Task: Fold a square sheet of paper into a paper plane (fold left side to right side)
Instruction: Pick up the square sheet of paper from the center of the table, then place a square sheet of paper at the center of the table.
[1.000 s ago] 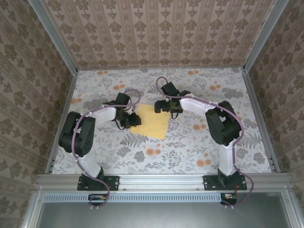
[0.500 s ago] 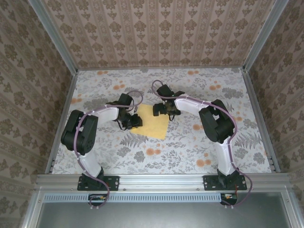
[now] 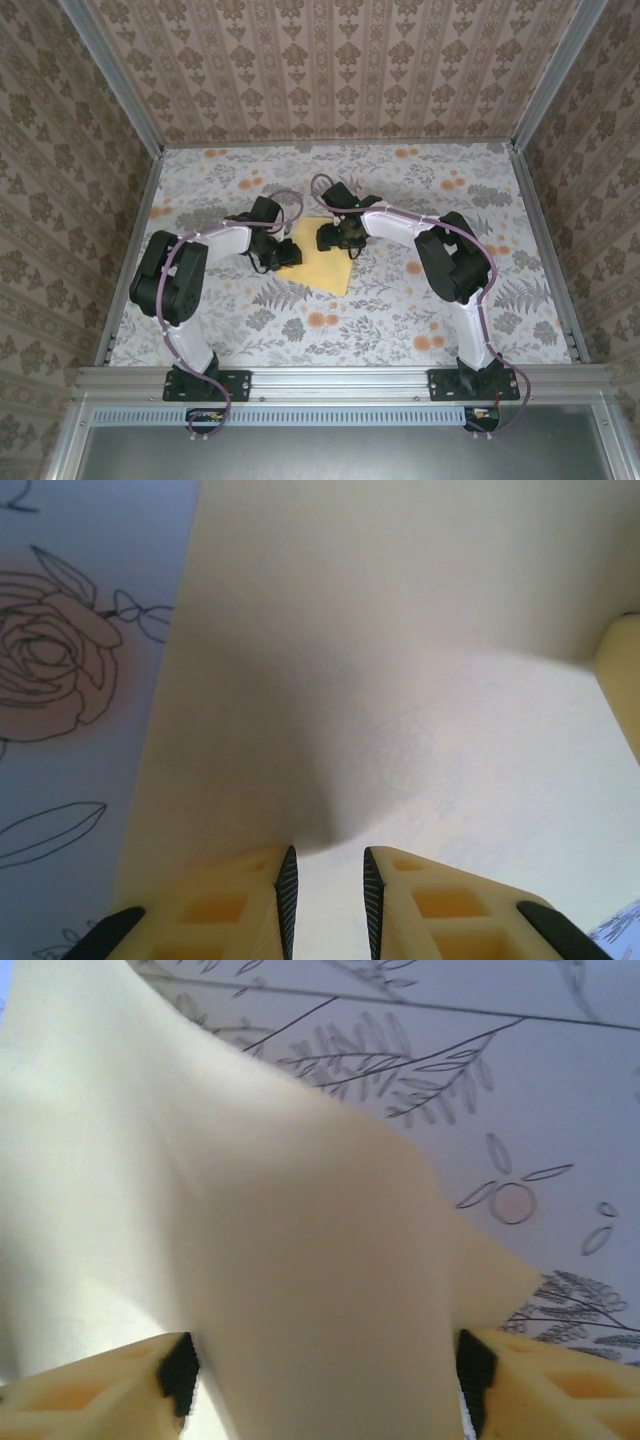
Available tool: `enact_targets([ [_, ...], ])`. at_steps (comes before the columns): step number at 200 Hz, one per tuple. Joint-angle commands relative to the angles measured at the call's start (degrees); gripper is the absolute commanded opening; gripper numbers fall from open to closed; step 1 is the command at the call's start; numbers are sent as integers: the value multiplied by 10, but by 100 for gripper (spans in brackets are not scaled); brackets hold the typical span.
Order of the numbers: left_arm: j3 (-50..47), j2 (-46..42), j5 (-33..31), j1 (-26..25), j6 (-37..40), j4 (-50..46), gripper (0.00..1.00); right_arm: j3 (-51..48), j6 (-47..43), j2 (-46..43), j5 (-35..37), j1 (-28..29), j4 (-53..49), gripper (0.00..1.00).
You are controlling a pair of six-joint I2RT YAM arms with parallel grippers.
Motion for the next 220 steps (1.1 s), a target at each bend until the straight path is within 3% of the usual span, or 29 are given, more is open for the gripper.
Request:
enact_targets([
  [1, -6, -22, 23, 10, -3, 22, 28, 4, -4, -20, -40, 5, -24, 56],
  [30, -19, -74, 48, 35, 10, 48, 38, -17, -9, -59, -78, -1, 12, 37],
  [53, -45, -126, 83, 68, 17, 84, 49, -46, -19, -101, -133, -15, 55, 28],
  [104, -114, -249, 214, 145, -6, 261, 69, -123, -64, -234, -311, -85, 128, 25],
  [128, -120, -290, 275, 151, -24, 361, 81, -139, -95, -303, -414, -119, 135, 25],
  [158, -100, -303, 358, 146, -65, 477, 87, -116, -156, -360, -496, -134, 79, 26],
  [220, -6, -292, 420, 88, -17, 444, 90, -85, -155, -429, -600, -125, 99, 26],
])
